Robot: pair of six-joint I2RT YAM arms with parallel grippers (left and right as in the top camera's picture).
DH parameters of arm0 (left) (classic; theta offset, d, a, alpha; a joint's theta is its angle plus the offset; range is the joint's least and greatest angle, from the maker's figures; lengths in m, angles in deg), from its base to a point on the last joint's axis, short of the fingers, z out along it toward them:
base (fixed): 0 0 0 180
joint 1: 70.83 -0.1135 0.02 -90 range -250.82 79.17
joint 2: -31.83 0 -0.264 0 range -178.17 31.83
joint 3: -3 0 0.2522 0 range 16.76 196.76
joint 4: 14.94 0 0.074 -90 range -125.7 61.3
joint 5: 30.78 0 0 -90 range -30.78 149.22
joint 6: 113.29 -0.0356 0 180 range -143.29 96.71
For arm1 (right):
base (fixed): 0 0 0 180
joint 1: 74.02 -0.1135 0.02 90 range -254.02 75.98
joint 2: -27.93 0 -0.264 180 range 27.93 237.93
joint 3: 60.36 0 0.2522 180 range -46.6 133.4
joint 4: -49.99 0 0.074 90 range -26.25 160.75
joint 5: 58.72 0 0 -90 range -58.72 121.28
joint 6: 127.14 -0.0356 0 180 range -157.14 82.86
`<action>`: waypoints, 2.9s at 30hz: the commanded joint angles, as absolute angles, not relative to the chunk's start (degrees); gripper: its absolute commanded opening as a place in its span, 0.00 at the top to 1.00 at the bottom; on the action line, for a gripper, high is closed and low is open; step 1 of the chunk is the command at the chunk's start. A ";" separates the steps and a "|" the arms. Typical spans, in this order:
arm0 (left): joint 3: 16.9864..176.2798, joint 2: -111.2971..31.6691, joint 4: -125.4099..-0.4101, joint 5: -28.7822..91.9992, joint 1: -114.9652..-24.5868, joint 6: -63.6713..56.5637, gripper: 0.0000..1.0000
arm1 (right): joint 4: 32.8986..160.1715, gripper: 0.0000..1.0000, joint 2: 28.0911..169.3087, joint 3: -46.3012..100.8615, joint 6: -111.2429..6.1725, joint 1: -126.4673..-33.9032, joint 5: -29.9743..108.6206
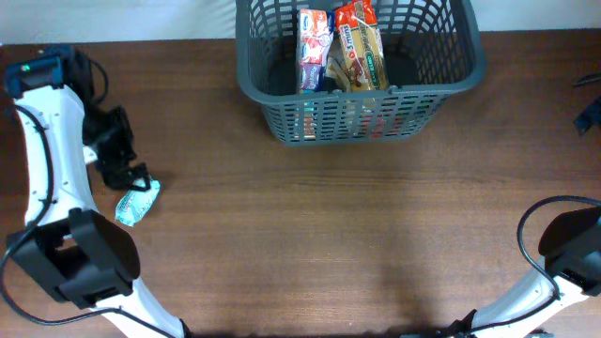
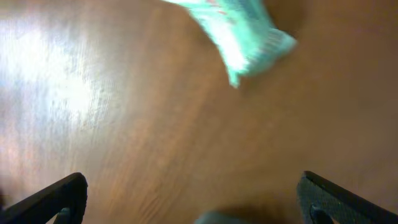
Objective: Pack container
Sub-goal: 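Lower the left gripper onto the green flushable wipes pack, then close the left gripper on the wipes pack and lift it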
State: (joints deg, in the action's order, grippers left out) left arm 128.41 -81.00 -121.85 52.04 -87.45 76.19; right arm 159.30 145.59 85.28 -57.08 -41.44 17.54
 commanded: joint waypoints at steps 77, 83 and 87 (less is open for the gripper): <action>97.68 -85.11 -84.69 63.87 -90.84 90.75 0.01 | 159.10 0.01 145.64 84.97 -57.80 -41.42 17.80; 97.66 -86.51 -84.65 63.34 -90.86 90.75 0.01 | 159.10 0.01 145.64 84.97 -57.80 -41.42 17.80; 97.64 -86.66 -84.62 63.59 -90.86 90.75 0.01 | 159.10 0.01 145.64 84.97 -57.80 -41.42 17.80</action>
